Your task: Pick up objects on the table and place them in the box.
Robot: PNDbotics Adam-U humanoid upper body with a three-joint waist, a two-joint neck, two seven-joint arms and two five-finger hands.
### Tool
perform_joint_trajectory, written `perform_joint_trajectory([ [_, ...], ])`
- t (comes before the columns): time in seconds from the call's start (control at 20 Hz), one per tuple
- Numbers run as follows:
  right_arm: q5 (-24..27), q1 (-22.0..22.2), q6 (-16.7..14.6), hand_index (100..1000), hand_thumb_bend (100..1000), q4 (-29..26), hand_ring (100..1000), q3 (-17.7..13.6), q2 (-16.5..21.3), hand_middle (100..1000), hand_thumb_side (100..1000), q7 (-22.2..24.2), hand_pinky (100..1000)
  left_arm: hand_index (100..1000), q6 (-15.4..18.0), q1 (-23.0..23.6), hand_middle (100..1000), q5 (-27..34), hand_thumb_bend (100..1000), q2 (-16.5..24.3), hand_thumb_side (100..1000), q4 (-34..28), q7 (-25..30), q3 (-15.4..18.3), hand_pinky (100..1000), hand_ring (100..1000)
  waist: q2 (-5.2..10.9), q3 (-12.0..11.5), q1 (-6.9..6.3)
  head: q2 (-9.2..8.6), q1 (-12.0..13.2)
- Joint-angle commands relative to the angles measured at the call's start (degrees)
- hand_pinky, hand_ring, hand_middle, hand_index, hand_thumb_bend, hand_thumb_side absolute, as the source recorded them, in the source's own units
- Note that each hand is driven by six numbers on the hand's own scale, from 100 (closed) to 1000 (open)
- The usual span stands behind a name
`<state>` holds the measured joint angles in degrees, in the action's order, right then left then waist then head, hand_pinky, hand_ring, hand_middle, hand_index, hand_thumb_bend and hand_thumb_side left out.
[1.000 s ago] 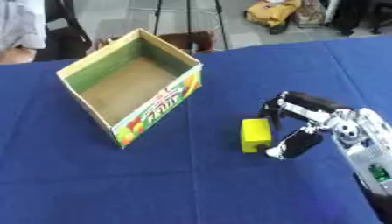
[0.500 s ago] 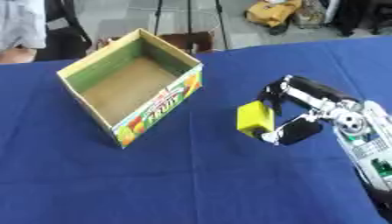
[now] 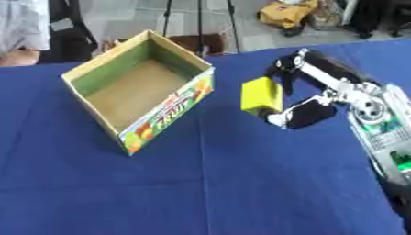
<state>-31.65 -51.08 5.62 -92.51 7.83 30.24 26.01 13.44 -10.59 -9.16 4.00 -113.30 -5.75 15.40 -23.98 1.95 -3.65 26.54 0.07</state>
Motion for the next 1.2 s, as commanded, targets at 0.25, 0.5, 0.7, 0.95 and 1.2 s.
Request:
perform_joint_trajectory([
  [0.25,0.92,-2.06,0.36,367,204,-1.13,781,0.02,0.04,310,120,-1.07,721,888,0.0,-0.11,558,0.24,349,0.66,965,-1.29,0.17,0.04,268,476,1.45,-0.08,0.32,-0.87,-0.12],
  [0.5,1.66,-3.53,-0.11,350,233,-2.4,770,-0.34,-1.42,296,100,-2.01,715,888,-0.13,0.27,557,0.45,343,0.67,962,-1.29,0.64,-0.56,267,475,1.96,-1.54,0.82,-0.61,-1.44],
  [0.7,0.21,-8.34,1.83,348,248,0.02,776,0.01,-6.23,292,100,-4.61,717,889,-0.11,0.38,557,0.91,345,0.84,962,-1.29,1.53,-1.25,266,475,1.88,-4.16,1.78,-0.87,-2.82],
  [0.95,-2.29,-14.74,2.32,348,248,6.27,776,0.7,-10.12,292,100,-5.92,717,889,-0.01,0.2,557,0.94,345,0.99,962,-1.29,1.46,-0.89,266,475,1.47,-3.88,1.92,-1.28,-2.27],
  [1.2,-4.49,-20.61,4.38,339,284,12.53,779,-1.44,-14.68,281,124,-8.79,717,889,0.19,-0.04,556,0.96,347,0.99,960,-1.29,1.91,-1.37,265,473,0.45,-7.27,2.97,-2.58,-3.47],
])
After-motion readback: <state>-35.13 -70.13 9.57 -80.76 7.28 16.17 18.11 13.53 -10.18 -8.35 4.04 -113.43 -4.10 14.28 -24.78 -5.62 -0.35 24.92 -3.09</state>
